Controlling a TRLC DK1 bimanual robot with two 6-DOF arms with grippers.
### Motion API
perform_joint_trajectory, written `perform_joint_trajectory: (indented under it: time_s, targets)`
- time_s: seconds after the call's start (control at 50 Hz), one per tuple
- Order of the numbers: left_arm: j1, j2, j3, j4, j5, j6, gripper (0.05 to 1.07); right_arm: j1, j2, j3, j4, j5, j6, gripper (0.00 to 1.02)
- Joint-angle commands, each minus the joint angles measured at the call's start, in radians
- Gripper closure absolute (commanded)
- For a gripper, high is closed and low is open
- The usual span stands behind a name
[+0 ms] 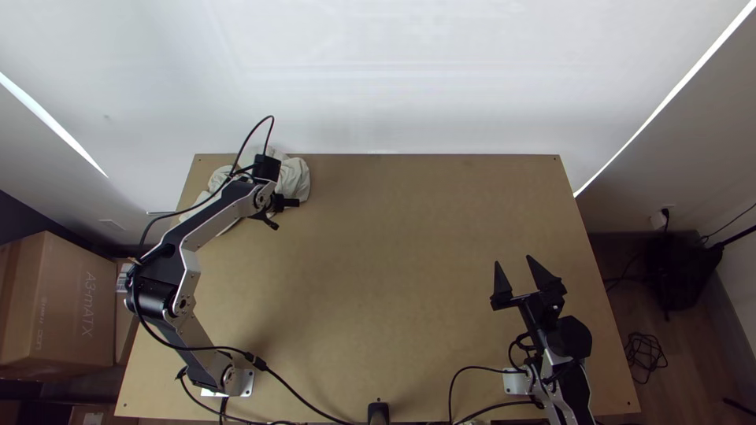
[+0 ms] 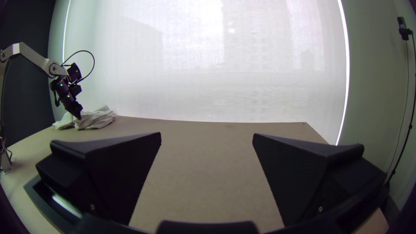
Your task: Fold the t-shirt
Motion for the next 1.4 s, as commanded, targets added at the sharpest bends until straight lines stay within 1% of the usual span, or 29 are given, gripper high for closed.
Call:
perform_joint_trajectory:
  time_s: [0.0, 0.02, 0.1, 0.24, 0.34, 0.6, 0.78, 0.86, 1.04, 1.12, 1.28, 1.38]
  targets:
    - [0.007, -0.023, 0.031, -0.003, -0.014, 0.033, 0.99, 0.006, 0.004, -0.006, -0.017, -0.011, 0.003, 0.05]
    - [0.002, -0.033, 0.034, -0.006, -0.014, 0.053, 1.06, 0.006, 0.004, -0.006, -0.017, -0.011, 0.003, 0.05]
    - [0.003, -0.085, 0.041, -0.006, -0.011, 0.072, 1.05, 0.006, 0.004, -0.006, -0.017, -0.011, 0.003, 0.05]
    - [0.003, -0.19, 0.071, -0.006, 0.027, 0.09, 1.05, 0.006, 0.004, -0.006, -0.017, -0.011, 0.003, 0.05]
    - [-0.01, -0.263, 0.093, -0.011, 0.052, 0.093, 1.05, 0.009, 0.004, -0.006, -0.017, -0.011, 0.004, 0.05]
    - [-0.056, -0.401, 0.128, -0.055, 0.07, 0.082, 1.05, 0.011, 0.004, -0.006, -0.017, -0.011, 0.004, 0.05]
    - [-0.156, -0.5, 0.159, -0.081, 0.102, 0.059, 1.05, 0.031, 0.001, -0.006, -0.014, -0.01, 0.001, 0.05]
    - [-0.228, -0.536, 0.166, -0.087, 0.107, 0.055, 1.05, 0.019, 0.001, 0.006, -0.014, 0.004, -0.005, 0.05]
    - [-0.386, -0.544, 0.258, -0.098, 0.11, 0.058, 1.05, -0.015, 0.002, 0.068, -0.044, 0.005, -0.019, 0.05]
    - [-0.455, -0.513, 0.335, -0.106, 0.11, 0.064, 1.05, -0.035, 0.004, 0.103, -0.069, 0.005, -0.034, 0.05]
    - [-0.543, -0.424, 0.524, -0.138, 0.11, 0.066, 1.05, -0.073, 0.004, 0.169, -0.116, 0.005, -0.069, 0.05]
    - [-0.584, -0.365, 0.671, -0.155, 0.11, 0.072, 1.05, -0.083, 0.024, 0.218, -0.135, 0.007, -0.075, 0.05]
